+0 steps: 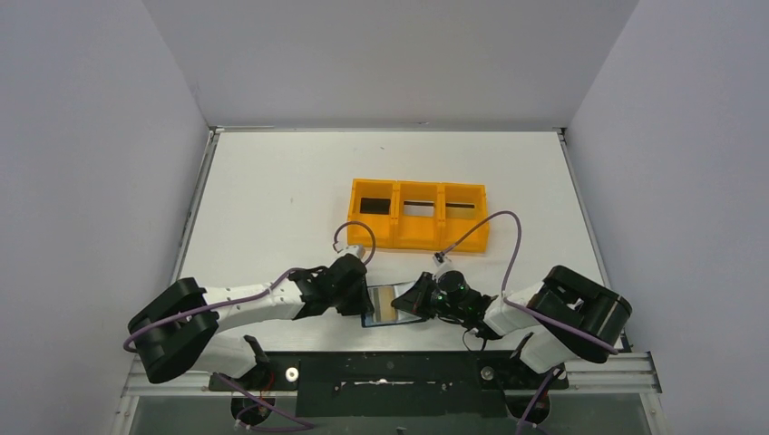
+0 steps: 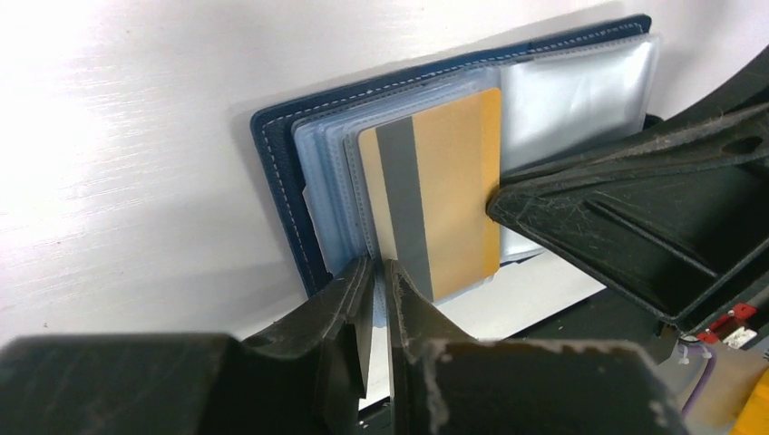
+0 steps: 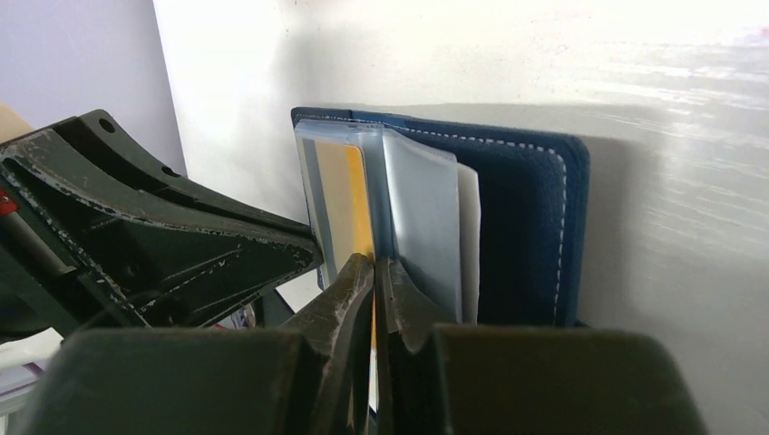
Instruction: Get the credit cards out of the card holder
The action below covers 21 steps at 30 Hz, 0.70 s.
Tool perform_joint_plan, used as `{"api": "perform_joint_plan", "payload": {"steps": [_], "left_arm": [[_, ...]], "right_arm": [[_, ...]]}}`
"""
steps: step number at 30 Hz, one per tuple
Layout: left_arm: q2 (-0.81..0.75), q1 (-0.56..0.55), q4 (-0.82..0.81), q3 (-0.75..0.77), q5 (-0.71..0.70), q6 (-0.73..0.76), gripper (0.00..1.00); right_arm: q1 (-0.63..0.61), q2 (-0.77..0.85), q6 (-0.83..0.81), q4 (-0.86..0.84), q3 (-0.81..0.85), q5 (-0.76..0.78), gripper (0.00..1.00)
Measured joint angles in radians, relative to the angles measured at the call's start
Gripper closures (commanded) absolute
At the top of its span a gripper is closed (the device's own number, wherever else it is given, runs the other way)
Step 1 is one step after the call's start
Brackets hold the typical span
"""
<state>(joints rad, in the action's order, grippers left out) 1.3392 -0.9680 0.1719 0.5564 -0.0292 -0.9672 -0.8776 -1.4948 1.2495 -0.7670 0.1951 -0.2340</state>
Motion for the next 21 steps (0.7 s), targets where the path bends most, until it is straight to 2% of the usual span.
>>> {"api": "perform_joint_plan", "payload": {"steps": [21], "left_arm": [[0.06, -0.028, -0.003, 0.047, -0.069, -0.046, 0.95]], "right_arm": [[0.015, 0.177, -0.008, 0.223, -0.006, 0.05, 1.0]]}}
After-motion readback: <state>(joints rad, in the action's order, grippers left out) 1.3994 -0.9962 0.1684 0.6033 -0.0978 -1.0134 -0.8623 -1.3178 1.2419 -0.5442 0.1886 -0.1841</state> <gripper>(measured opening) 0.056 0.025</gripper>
